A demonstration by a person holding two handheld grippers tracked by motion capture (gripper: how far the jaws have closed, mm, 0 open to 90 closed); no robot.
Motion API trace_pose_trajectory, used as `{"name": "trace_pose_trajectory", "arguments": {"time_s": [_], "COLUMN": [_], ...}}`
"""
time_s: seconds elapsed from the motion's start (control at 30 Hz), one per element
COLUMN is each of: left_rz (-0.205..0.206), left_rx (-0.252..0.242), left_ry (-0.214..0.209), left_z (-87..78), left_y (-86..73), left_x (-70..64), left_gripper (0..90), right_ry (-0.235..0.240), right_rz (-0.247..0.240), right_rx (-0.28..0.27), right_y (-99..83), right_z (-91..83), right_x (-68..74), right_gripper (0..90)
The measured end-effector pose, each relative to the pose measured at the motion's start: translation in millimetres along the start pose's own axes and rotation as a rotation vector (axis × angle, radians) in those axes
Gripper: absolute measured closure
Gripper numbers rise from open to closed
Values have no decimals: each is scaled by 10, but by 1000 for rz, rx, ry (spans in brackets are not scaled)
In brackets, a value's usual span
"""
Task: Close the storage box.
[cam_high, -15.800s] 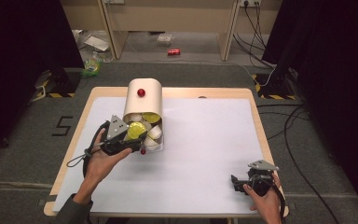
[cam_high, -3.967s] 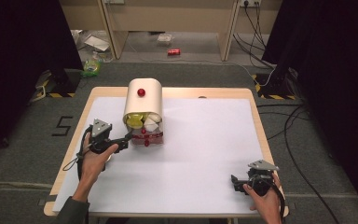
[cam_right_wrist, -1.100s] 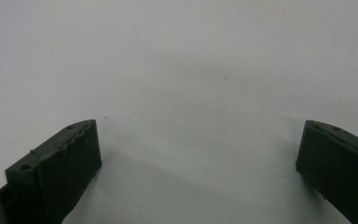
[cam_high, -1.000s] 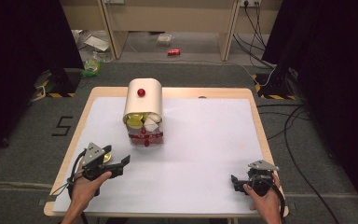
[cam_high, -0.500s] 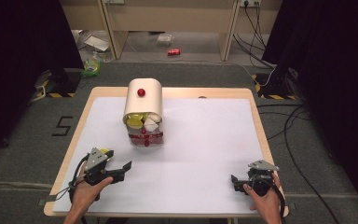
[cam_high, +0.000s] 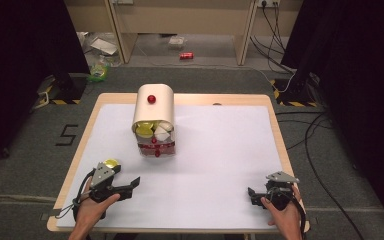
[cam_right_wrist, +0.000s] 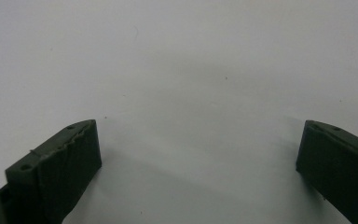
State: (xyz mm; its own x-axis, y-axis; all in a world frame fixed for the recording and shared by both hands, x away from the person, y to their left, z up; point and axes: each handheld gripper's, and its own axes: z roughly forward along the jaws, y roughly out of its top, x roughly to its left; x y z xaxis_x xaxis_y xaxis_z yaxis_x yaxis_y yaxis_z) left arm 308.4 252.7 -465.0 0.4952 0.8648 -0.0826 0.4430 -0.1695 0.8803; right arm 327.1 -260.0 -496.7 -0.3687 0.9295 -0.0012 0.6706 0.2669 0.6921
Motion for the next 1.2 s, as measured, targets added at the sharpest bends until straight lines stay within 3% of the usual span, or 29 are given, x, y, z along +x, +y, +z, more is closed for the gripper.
{"name": "trace_pose_trajectory", "arguments": {"time_s": [0.83,1.2], "left_rz": [22,42], "left_rx": [57,91], "left_ry": [-1,-32], "left_z": [-65,-89], "left_y": [-257,-365], "left_x": [3,-26], "left_gripper": [151,151], "right_ry": [0,0], "right_rz": [0,0], "right_rx": [0,0], "right_y": [0,0], "right_z": [0,0], "right_x": [1,1], "right_gripper": [2,2]}}
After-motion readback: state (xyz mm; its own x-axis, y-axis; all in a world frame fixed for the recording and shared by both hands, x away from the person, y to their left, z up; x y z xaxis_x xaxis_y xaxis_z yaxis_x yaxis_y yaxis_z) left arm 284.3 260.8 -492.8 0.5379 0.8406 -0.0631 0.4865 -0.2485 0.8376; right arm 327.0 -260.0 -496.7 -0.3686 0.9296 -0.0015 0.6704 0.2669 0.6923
